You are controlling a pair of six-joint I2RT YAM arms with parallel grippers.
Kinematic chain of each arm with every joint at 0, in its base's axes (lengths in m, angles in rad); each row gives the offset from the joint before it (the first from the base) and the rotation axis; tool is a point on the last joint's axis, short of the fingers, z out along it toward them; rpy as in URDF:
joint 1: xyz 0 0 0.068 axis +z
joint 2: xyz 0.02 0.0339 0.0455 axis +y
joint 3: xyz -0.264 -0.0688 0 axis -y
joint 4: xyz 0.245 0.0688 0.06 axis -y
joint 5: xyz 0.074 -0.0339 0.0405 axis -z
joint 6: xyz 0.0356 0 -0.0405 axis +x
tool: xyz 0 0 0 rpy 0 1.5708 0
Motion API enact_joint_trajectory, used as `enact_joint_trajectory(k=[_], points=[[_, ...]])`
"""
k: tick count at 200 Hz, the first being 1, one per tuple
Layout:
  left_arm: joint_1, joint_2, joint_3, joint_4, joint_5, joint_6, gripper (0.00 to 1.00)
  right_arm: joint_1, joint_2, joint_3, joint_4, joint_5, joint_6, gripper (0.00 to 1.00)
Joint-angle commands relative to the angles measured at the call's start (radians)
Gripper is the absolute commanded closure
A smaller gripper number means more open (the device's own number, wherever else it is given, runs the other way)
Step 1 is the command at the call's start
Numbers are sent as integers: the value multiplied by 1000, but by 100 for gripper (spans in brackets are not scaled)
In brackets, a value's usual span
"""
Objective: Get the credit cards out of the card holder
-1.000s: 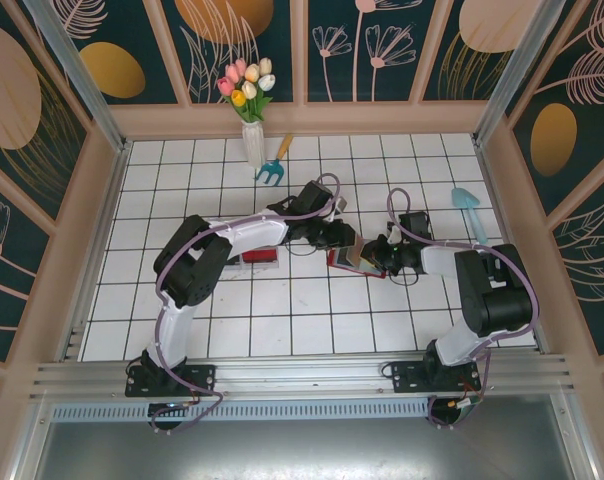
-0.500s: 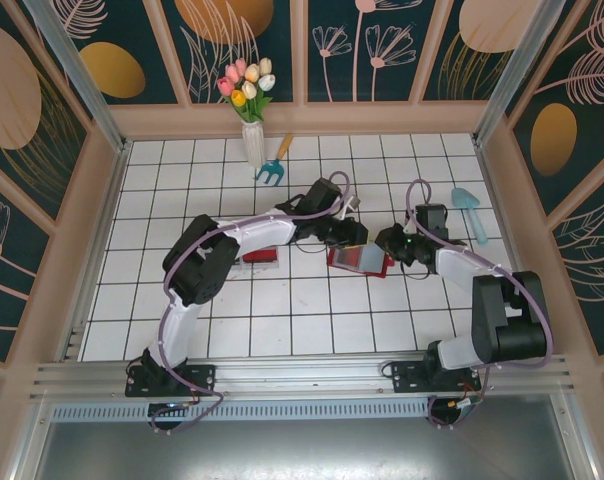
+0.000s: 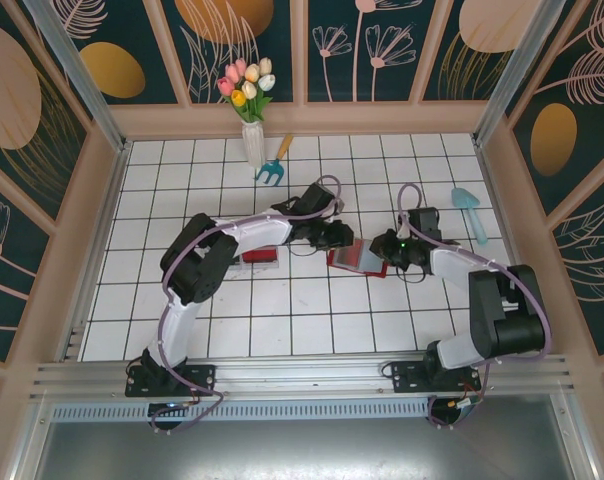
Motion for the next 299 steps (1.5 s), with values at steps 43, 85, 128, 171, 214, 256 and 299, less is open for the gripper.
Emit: enact_joint_trajectory(k=[43, 85, 128, 171, 214, 256, 299], points=[[13, 4, -25, -37, 1, 16, 66, 38, 52, 16, -18, 47, -30, 83], [4, -12, -28, -15, 31, 38, 66, 40, 68, 12, -11, 47, -33, 83], [-4, 27, -8, -66, 17, 49, 66, 40, 75, 13, -6, 45, -31, 83], [-6, 38, -4, -100, -5, 60, 66, 42, 78, 13, -4, 44, -32, 83], [-25, 59, 40, -124, 22, 85, 66, 42, 80, 14, 0, 41, -30, 83], [-44, 54, 59, -86, 83, 80, 66, 42, 83, 11, 3, 41, -30, 83], [-44, 36, 50, -57, 101, 72, 67, 43, 88, 7, 7, 42, -30, 83]])
